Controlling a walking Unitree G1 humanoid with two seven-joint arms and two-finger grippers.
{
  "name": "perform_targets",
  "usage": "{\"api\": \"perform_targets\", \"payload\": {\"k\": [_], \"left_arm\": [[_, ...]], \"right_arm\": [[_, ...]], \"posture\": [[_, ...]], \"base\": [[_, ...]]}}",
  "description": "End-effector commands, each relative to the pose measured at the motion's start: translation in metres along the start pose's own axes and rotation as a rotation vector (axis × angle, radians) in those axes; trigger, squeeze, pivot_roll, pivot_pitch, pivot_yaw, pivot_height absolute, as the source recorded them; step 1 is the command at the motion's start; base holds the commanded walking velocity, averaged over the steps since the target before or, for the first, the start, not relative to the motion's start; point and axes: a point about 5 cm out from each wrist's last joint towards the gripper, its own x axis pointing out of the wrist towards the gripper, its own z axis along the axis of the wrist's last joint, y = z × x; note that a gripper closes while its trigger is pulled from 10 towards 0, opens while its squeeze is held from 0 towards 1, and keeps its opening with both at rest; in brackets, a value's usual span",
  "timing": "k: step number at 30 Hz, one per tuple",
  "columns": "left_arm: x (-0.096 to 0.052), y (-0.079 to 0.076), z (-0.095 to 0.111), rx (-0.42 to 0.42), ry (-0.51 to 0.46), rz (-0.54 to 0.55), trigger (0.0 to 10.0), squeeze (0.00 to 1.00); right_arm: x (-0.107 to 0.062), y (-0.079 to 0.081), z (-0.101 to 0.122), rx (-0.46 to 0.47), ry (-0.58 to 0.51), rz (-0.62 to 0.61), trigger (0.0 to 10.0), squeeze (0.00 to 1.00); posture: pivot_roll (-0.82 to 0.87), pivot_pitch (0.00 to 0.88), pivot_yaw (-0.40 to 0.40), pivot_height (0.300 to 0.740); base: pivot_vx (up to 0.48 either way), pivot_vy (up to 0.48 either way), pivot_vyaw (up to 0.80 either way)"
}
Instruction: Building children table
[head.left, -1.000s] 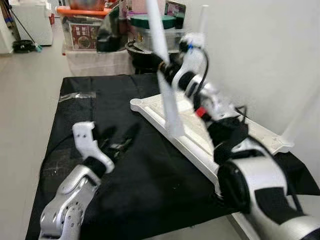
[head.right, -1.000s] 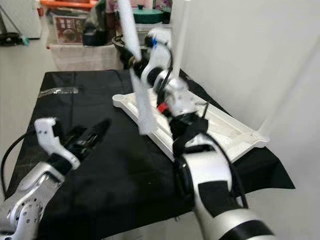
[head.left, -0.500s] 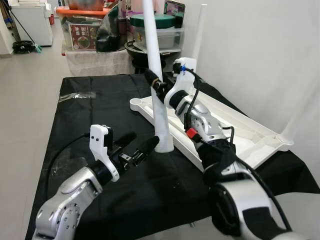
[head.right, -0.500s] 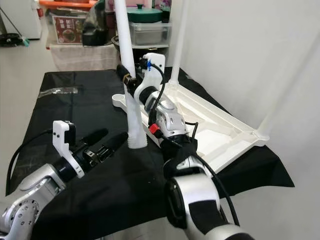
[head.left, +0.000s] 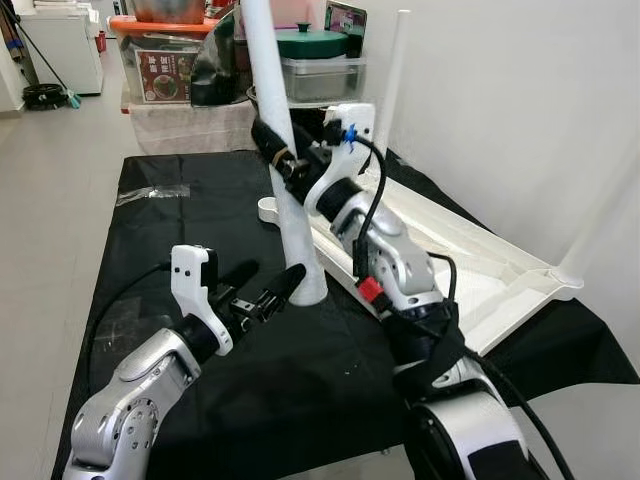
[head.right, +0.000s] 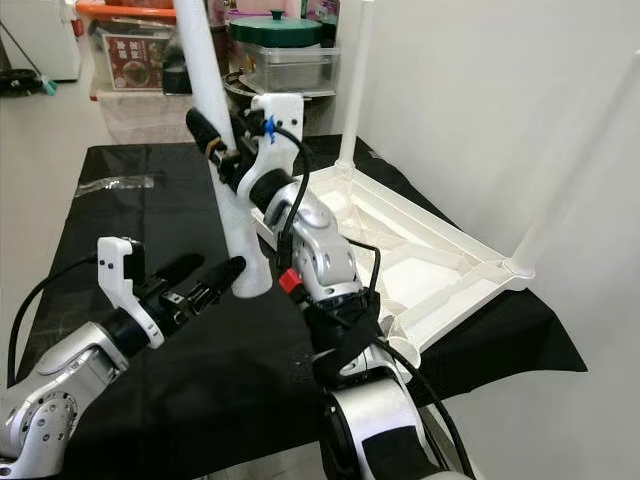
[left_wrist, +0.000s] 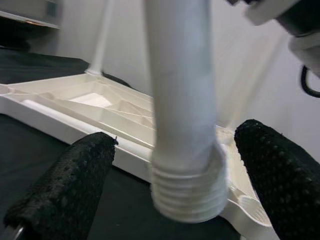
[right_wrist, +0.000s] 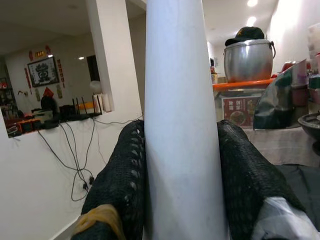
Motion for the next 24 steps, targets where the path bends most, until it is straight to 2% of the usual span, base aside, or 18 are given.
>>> {"api": "perform_targets", "payload": {"k": [1, 4, 9, 11, 12, 14, 15, 20, 24], "left_arm": [[0.000, -0.006, 0.001, 0.012, 0.013, -0.045, 10.0, 0.00], [0.000, -0.009, 0.001, 0.012, 0.017, -0.062, 10.0, 0.00], [-0.001, -0.006, -0.002, 0.011, 0.029, -0.043, 10.0, 0.00], [-0.001, -0.004, -0.003, 0.013, 0.035, -0.035, 10.0, 0.00], [0.001, -0.003, -0.004, 0.013, 0.038, -0.030, 10.0, 0.00], [0.001, -0.003, -0.004, 0.013, 0.038, -0.030, 10.0, 0.00], [0.002, -0.003, -0.005, 0.012, 0.038, -0.025, 10.0, 0.00], [0.004, 0.000, -0.006, 0.008, 0.037, -0.016, 10.0, 0.00], [0.005, 0.000, -0.006, 0.009, 0.036, -0.014, 10.0, 0.00]], "right_arm": [[-0.001, 0.003, 0.000, -0.004, -0.002, 0.010, 0.0, 0.00], [-0.003, 0.005, -0.005, 0.003, 0.014, 0.012, 0.0, 0.00], [-0.002, 0.013, -0.001, 0.003, -0.003, 0.046, 0.0, 0.00], [-0.002, 0.017, 0.002, -0.011, -0.017, 0.073, 0.0, 0.00], [-0.004, 0.024, 0.005, -0.015, -0.033, 0.124, 0.0, 0.00], [-0.004, 0.024, 0.005, -0.015, -0.033, 0.124, 0.0, 0.00], [-0.006, 0.033, 0.008, -0.009, -0.055, 0.182, 0.0, 0.00], [-0.011, 0.048, 0.014, 0.012, -0.089, 0.269, 0.0, 0.00], [-0.012, 0.051, 0.014, 0.016, -0.090, 0.285, 0.0, 0.00]], "posture": [[0.09, 0.000, -0.049, 0.740], [0.09, 0.000, -0.052, 0.740], [0.09, 0.000, -0.048, 0.740], [0.09, 0.000, -0.048, 0.740], [0.09, 0.000, -0.049, 0.740], [0.09, 0.000, -0.049, 0.740], [0.09, 0.000, -0.049, 0.740], [0.08, 0.000, -0.046, 0.740], [0.08, 0.000, -0.046, 0.740]], "base": [[0.000, 0.000, 0.00], [0.000, 0.000, 0.00], [0.000, 0.000, 0.00], [0.000, 0.000, 0.00], [0.000, 0.000, 0.00], [0.000, 0.000, 0.00], [0.000, 0.000, 0.00], [0.000, 0.000, 0.00], [0.000, 0.000, 0.00]]}}
